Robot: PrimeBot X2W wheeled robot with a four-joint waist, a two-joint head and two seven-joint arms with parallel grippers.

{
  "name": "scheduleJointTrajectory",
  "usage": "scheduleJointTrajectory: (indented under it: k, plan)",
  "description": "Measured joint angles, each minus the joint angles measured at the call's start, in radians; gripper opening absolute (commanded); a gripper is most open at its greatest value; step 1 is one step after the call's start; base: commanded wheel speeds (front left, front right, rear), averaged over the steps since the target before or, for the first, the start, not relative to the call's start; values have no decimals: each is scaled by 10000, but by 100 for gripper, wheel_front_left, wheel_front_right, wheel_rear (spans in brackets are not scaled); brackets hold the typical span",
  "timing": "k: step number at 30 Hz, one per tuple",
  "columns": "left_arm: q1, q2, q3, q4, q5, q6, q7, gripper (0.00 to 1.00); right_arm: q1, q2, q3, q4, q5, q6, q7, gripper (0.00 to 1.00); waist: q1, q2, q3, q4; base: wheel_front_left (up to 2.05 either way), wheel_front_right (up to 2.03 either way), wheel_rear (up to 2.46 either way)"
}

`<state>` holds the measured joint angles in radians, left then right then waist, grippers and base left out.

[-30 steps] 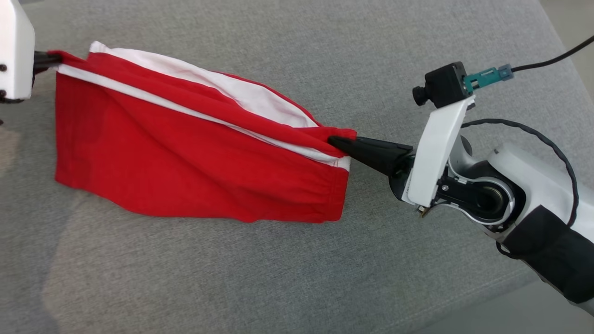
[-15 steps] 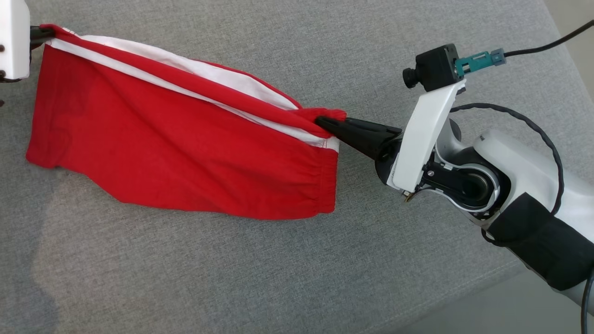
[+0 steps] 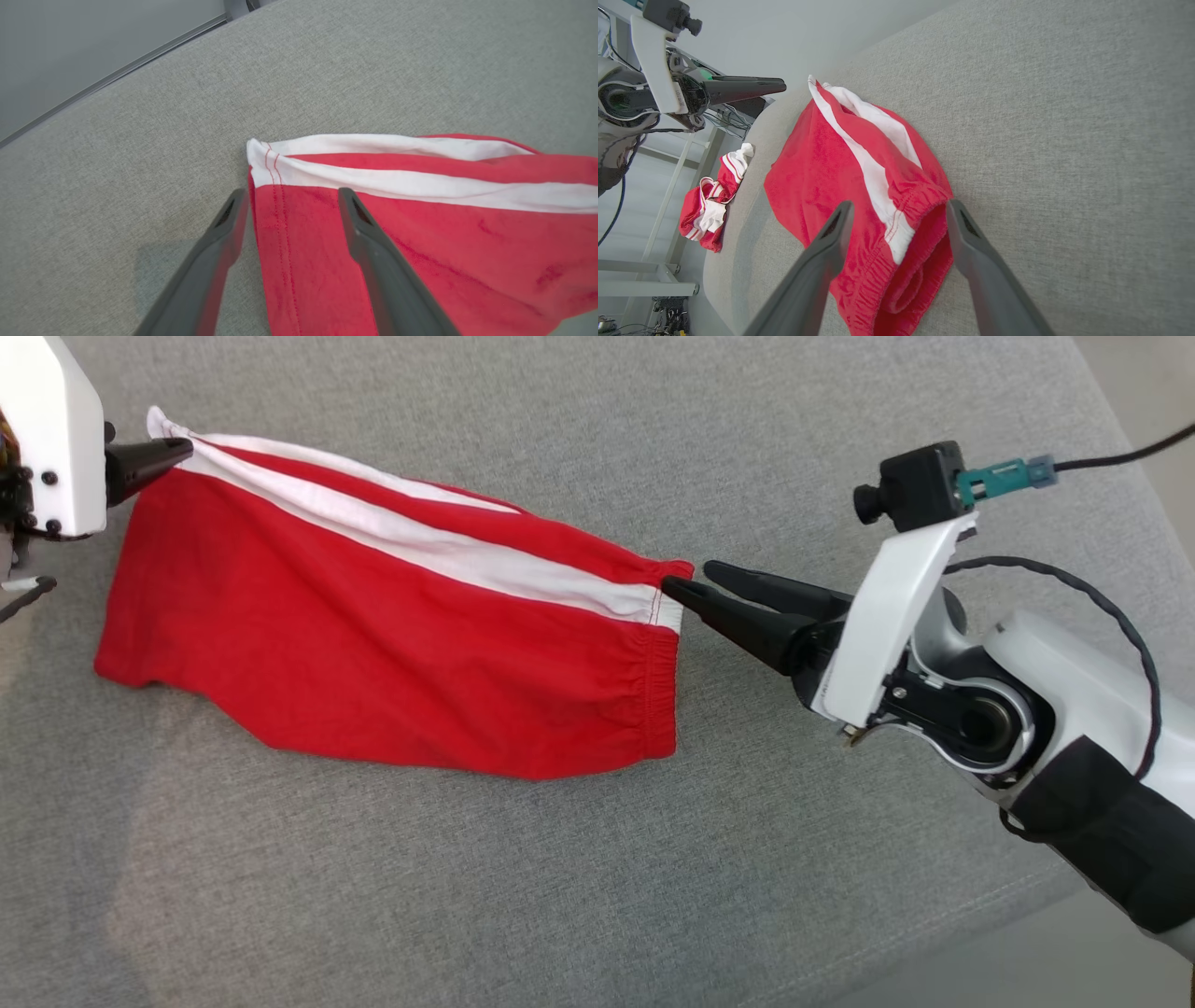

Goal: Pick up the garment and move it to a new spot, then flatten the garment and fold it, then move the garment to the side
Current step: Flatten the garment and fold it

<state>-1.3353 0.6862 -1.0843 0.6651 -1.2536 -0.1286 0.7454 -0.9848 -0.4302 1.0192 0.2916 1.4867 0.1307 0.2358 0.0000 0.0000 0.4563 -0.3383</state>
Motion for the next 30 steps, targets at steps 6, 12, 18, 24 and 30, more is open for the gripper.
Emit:
scheduleJointTrajectory:
  k: [6,12,18,24,30]
  plan:
    - [476,376,-180,-433,-324,-12,-94,100,421,-527,-176,-253,-380,0,-851,100,0,0,-507,46,0,0,0]
    - [815,715,-290,-539,-410,-12,-332,100,784,-924,-453,-497,-1068,0,-1987,100,0,0,-743,11,0,0,0]
    - [1318,1005,-403,-385,-610,-12,-422,100,1349,-1254,-928,-748,-1735,0,-3139,100,0,0,-676,-191,0,0,0]
    - [1632,1191,-387,-88,-1003,-12,-472,100,2106,-1498,-1613,-1156,-2056,0,-3739,100,0,0,-392,-522,0,0,0]
    - [1665,1139,-384,-82,-1304,-12,-297,100,2617,-1423,-1967,-1258,-2220,0,-3708,100,1,0,-176,-754,0,0,0]
